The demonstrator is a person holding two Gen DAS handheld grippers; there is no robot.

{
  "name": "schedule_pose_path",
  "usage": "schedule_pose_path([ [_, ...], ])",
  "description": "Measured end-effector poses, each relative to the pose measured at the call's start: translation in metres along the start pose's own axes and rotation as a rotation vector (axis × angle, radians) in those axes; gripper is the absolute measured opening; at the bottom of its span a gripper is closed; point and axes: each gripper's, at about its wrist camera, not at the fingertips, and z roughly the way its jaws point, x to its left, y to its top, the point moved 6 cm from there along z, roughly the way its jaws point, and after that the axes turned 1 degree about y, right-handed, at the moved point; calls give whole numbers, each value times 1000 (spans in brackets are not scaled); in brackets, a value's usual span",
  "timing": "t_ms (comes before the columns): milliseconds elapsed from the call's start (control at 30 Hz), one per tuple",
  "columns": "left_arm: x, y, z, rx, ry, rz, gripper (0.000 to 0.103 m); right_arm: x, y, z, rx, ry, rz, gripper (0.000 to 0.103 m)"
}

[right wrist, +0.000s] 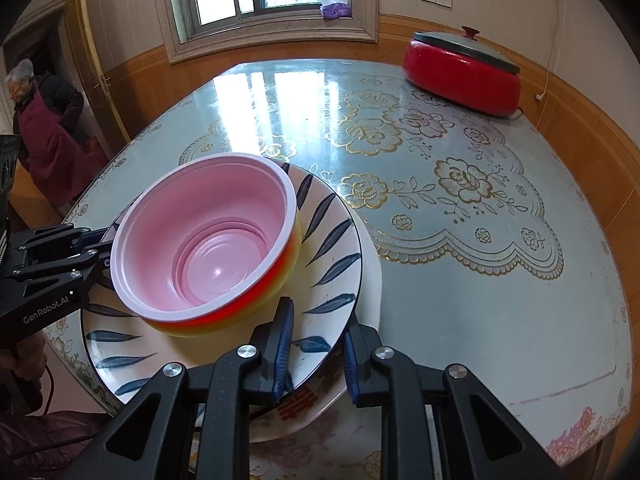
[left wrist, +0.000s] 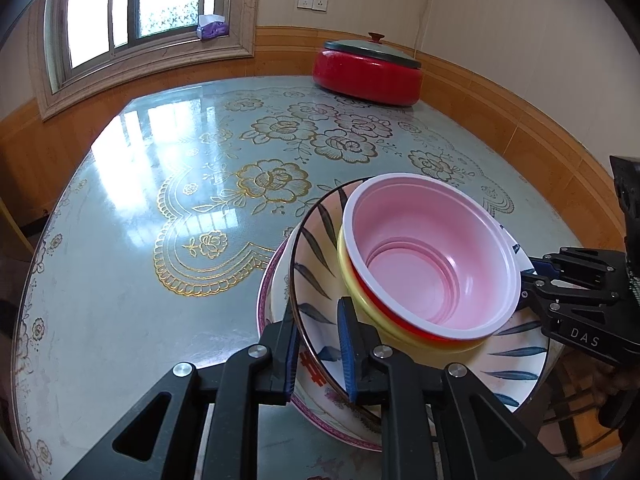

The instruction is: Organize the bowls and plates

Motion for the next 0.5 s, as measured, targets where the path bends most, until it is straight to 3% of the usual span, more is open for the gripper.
schedule_pose_path([
  [300, 1, 0, 1, -2, 17, 18, 19, 5, -6, -2, -10, -15, 51, 21],
  [500, 2, 1, 0, -10, 21, 24, 25, 6, -5, 0, -24, -46, 85, 22],
])
